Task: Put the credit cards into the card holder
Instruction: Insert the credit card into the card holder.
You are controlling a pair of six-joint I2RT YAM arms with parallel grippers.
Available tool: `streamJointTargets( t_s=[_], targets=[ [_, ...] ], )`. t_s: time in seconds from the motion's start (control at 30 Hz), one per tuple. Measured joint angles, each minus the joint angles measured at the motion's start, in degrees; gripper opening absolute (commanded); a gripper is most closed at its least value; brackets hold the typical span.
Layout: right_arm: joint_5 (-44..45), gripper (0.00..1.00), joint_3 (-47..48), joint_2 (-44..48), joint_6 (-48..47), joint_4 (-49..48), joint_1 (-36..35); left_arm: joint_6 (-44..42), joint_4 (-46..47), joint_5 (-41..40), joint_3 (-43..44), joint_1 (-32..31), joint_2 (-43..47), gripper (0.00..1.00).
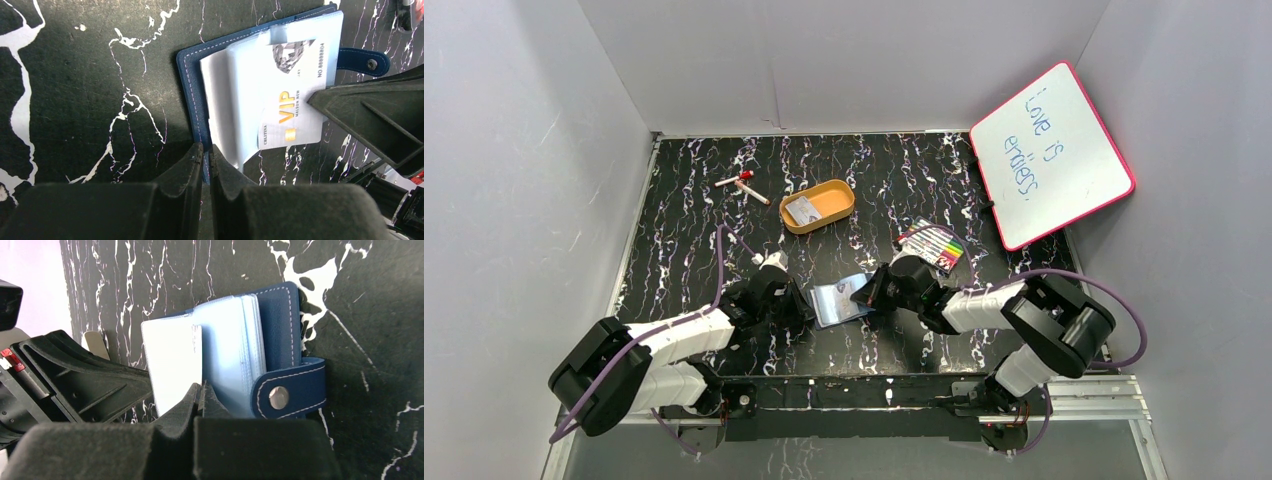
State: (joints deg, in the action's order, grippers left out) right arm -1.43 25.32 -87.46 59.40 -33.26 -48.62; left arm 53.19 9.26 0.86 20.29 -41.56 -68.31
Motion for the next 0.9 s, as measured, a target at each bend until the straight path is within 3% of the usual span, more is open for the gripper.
streamJointTargets(
  t_s=[0.3, 0.9],
  targets=[
    [3.4, 0.0, -0.1, 2.2, -3.1, 1.9, -0.2, 0.1, -0.6, -0.5, 0.0, 0.0, -0.3, 0.02],
    [2.2, 0.0, -0.7, -0.1, -4.1, -2.3, -0.3, 0.2, 0.1, -0.2, 0.1, 0.1, -0.9, 0.0]
  ],
)
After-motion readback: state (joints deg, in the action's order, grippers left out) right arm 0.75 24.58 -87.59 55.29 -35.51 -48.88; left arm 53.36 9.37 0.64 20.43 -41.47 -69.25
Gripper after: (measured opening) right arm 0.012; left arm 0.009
